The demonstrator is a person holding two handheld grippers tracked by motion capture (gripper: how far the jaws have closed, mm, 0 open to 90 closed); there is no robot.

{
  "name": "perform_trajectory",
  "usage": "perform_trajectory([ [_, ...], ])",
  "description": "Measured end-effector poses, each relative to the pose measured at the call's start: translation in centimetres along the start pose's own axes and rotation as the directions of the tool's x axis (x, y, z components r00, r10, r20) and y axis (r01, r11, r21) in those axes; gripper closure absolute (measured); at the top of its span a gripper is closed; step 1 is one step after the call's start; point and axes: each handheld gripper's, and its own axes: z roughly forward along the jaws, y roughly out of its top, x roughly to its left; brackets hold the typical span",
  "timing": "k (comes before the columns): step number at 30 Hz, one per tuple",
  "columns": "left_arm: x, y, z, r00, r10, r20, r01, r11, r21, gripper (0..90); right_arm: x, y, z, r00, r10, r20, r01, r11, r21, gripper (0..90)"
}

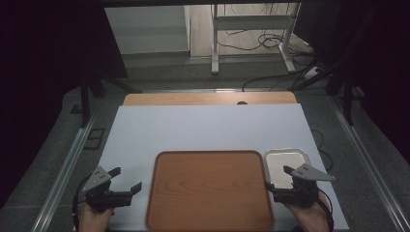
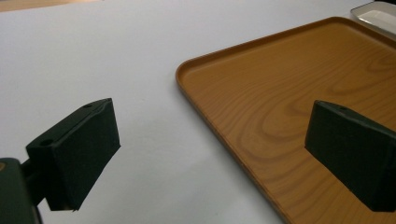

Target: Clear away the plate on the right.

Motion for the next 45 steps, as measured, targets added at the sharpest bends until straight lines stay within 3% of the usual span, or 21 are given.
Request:
perform_trajectory([
  [7, -0.2, -0.1, 0.6, 0.9998, 0.013, 0.011, -0.014, 0.9992, 0.039, 2.0, -0.1, 0.0, 0.0, 0.9999, 0.009, -0.013, -0.009, 1.000, 0.018, 13.5],
  [24, -0.3, -0.2, 0.7, 0.9994, 0.034, 0.007, -0.035, 0.9985, 0.042, 1.4, -0.5, 0.3, 0.1, 0.9984, 0.057, -0.004, -0.056, 0.994, 0.097, 17.9],
  [35, -0.4, -0.2, 1.0, 0.9984, 0.057, 0.001, -0.057, 0.9975, 0.041, 1.2, -2.2, 0.7, -0.4, 0.9939, 0.105, 0.035, -0.108, 0.988, 0.112, 22.2],
  [45, -0.4, -0.2, 1.1, 0.9977, 0.068, -0.001, -0.068, 0.9964, 0.051, 1.1, -4.1, 1.2, -0.8, 0.9923, 0.099, 0.074, -0.108, 0.987, 0.122, 30.2],
])
